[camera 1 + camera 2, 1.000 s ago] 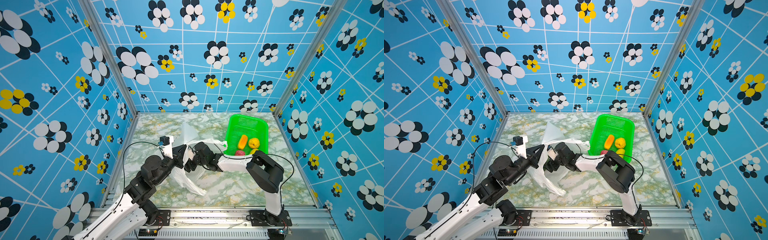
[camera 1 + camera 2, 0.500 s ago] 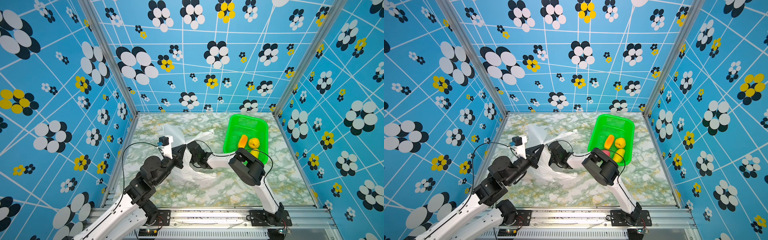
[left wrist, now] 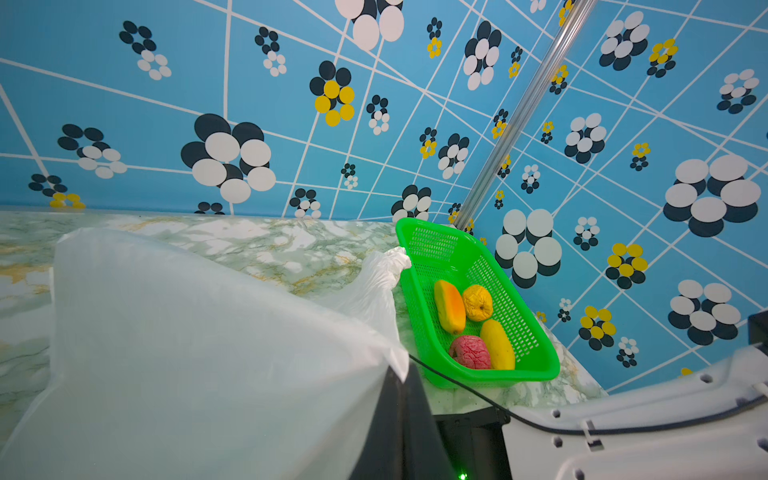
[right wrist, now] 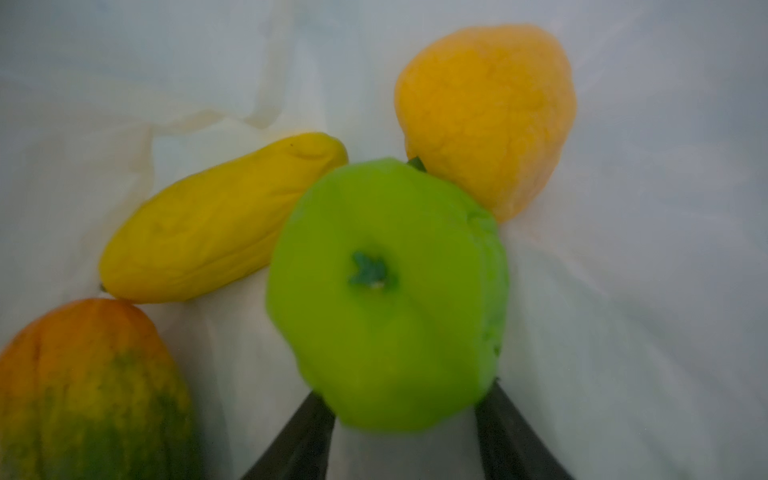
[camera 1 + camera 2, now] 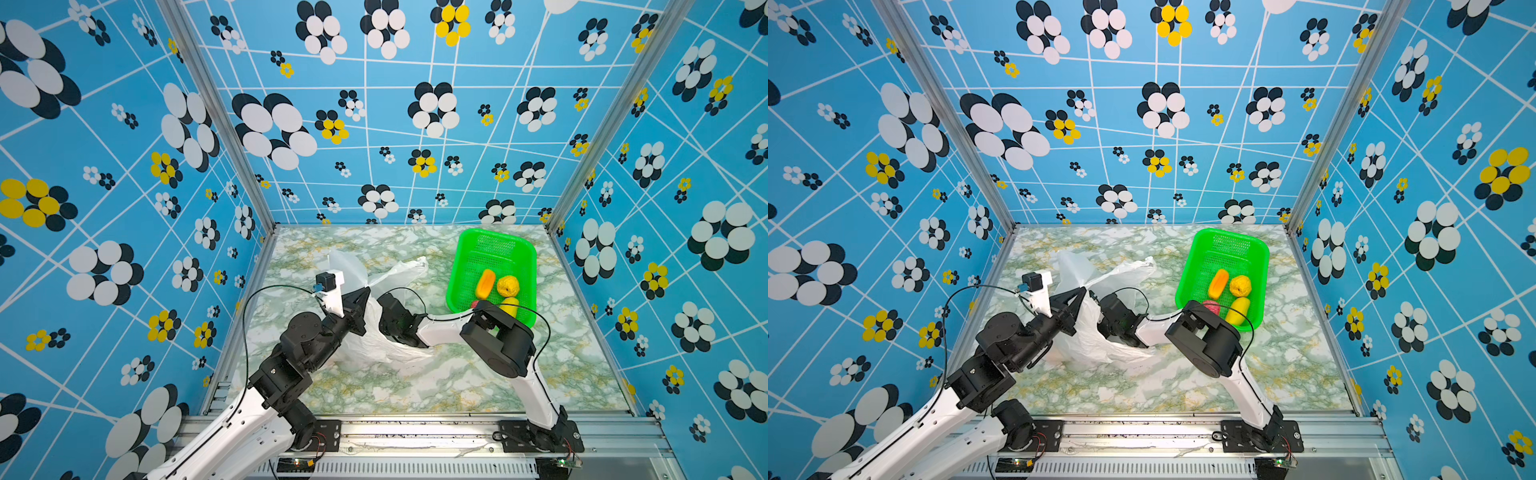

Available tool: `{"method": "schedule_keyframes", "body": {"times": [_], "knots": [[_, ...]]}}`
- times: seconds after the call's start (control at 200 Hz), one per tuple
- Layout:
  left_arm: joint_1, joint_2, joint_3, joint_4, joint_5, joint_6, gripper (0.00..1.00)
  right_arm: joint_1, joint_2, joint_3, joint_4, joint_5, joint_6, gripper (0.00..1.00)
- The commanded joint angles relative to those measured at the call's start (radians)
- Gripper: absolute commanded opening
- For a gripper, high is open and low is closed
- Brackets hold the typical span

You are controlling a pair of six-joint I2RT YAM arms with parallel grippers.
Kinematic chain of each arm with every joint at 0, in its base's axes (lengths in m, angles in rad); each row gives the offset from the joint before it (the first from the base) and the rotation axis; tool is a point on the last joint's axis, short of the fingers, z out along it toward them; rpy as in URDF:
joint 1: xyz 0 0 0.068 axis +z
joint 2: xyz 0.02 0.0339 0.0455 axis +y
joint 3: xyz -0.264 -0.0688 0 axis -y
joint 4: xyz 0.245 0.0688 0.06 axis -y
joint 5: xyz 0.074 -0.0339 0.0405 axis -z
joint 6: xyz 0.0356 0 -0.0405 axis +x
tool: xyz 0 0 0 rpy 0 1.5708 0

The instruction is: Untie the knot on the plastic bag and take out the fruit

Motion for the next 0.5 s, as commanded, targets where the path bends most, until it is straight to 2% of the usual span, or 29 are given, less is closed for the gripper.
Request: {"method": "schedule_keyframes", "body": {"times": [0.0,0.105,0.24,0.375,0.495], "knots": [[-0.007,-0.003,-0.001,-0.008,-0.017,-0.007,0.0,-0.005,-0.067,-0.002,-0.007,0.035,-0.041,0.37],[-0.006,-0.006,-0.004,-0.014,-0.044,-0.006,0.0,-0.005,-0.101,-0.041,0.022,0.06,-0.04,0.32],[-0.006,0.001,-0.001,-0.038,-0.104,-0.006,0.0,-0.029,-0.188,-0.153,0.087,0.222,-0.01,0.3],[-0.005,0.009,0.002,-0.039,-0.096,-0.005,0.0,-0.104,-0.309,-0.288,0.146,0.347,0.056,0.26],[-0.006,0.018,0.005,-0.038,-0.089,-0.004,0.0,-0.124,-0.411,-0.393,0.206,0.433,0.01,0.25]]}}
